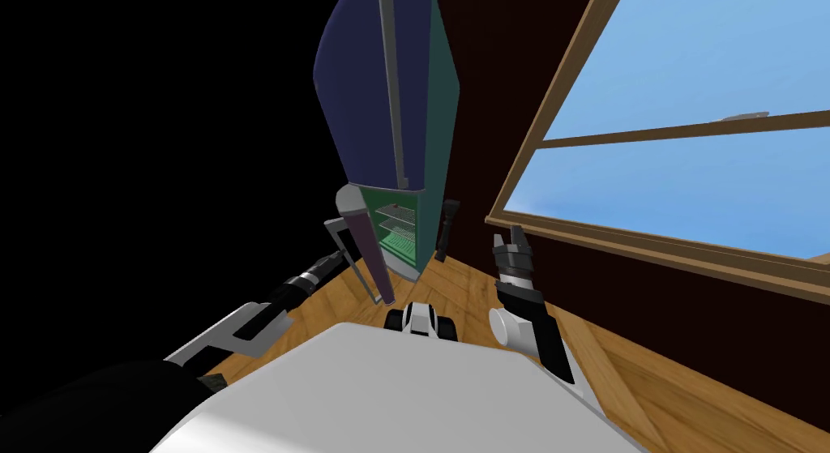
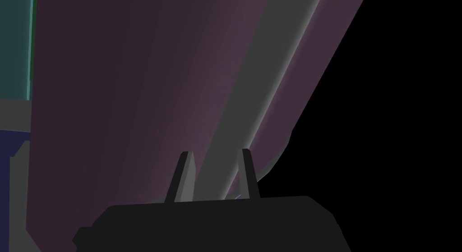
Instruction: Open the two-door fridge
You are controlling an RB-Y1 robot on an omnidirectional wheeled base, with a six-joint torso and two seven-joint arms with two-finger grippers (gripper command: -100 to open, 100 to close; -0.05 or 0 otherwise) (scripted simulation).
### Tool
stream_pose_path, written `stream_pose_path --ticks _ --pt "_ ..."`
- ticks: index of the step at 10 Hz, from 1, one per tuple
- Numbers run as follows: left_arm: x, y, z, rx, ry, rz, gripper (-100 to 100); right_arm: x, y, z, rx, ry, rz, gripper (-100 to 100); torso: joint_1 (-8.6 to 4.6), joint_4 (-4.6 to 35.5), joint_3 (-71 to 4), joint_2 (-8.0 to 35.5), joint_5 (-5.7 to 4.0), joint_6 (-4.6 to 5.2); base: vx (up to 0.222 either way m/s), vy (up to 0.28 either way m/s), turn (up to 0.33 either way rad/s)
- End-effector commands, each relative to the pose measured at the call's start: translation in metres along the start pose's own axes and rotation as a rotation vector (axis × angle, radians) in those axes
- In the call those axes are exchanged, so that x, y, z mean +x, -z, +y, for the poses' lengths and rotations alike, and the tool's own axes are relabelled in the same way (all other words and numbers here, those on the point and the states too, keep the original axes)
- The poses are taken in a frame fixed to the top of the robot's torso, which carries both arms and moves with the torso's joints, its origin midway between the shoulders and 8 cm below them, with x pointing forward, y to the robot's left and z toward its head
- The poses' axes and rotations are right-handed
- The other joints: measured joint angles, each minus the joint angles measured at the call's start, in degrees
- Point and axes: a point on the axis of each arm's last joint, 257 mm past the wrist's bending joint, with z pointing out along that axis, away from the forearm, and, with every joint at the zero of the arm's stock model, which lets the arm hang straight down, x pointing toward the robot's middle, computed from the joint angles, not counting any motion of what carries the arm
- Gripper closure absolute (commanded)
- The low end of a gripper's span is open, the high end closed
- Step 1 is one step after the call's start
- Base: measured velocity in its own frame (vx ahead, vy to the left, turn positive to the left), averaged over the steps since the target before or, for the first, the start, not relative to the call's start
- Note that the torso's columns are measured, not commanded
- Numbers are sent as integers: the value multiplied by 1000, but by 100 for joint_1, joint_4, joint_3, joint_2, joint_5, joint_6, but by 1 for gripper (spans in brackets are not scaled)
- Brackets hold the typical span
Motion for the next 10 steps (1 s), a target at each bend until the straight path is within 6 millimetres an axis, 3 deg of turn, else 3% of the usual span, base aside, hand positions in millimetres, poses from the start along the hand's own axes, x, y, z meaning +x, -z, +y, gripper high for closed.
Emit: stream_pose_path --ticks 1,8,10 --pt "5 2 -16 44 -11 14 100 0 0 0 0 0 0 0 65 17 6 12 7 9 -91 305 -40" --pt "22 12 -55 156 -31 65 100 0 0 0 0 0 0 0 -29 -12 -13 -30 7 36 -91 252 -39" --pt "22 12 -55 156 -31 65 100 0 0 0 0 0 0 0 -43 -13 -3 -13 5 38 -72 163 4"
